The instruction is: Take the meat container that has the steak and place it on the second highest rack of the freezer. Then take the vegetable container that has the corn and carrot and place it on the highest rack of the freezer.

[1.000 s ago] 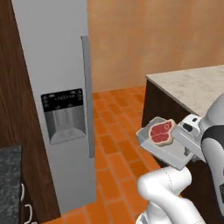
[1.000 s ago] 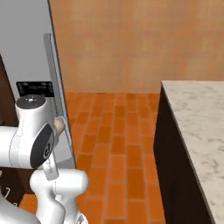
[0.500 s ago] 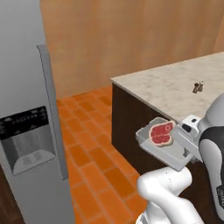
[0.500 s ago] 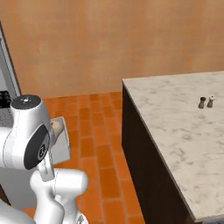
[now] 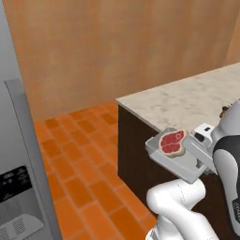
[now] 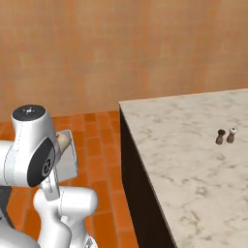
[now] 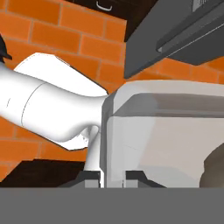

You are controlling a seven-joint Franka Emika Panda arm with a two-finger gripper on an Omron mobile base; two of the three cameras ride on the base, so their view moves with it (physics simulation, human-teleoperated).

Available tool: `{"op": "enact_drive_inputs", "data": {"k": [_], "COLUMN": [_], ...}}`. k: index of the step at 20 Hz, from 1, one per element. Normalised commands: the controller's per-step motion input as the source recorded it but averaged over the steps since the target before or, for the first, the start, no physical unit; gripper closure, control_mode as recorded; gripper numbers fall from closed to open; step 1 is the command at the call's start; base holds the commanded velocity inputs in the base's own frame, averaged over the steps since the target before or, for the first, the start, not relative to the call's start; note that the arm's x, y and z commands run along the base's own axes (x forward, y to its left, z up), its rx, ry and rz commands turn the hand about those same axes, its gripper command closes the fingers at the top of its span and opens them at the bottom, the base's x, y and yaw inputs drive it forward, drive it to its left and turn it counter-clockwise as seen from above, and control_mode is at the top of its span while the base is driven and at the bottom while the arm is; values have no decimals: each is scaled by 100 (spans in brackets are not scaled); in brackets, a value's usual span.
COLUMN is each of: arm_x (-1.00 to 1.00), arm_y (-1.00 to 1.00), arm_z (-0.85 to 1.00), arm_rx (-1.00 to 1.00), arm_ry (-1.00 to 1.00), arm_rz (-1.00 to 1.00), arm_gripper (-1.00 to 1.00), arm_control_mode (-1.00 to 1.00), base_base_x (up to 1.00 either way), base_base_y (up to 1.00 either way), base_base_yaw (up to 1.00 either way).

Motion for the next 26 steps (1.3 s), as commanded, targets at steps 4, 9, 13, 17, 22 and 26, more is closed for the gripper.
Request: {"op": "enact_drive_inputs", "data": {"k": [4, 9, 13, 17, 22, 26], "arm_x": [0, 0, 0, 0, 0, 0], "arm_y": [0, 0, 0, 0, 0, 0], "arm_z": [0, 0, 0, 0, 0, 0], "arm_rx": [0, 0, 0, 0, 0, 0], "arm_ry": [0, 0, 0, 0, 0, 0], "arm_rz": [0, 0, 0, 0, 0, 0], "arm_gripper": [100, 100, 100, 100, 100, 100], "arm_control_mode": [100, 100, 100, 100, 100, 100], "base_base_x": [94, 99, 100, 100, 87, 38], "base_base_y": [0, 0, 0, 0, 0, 0], "base_base_yaw": [13, 30, 57, 65, 76, 89]}}
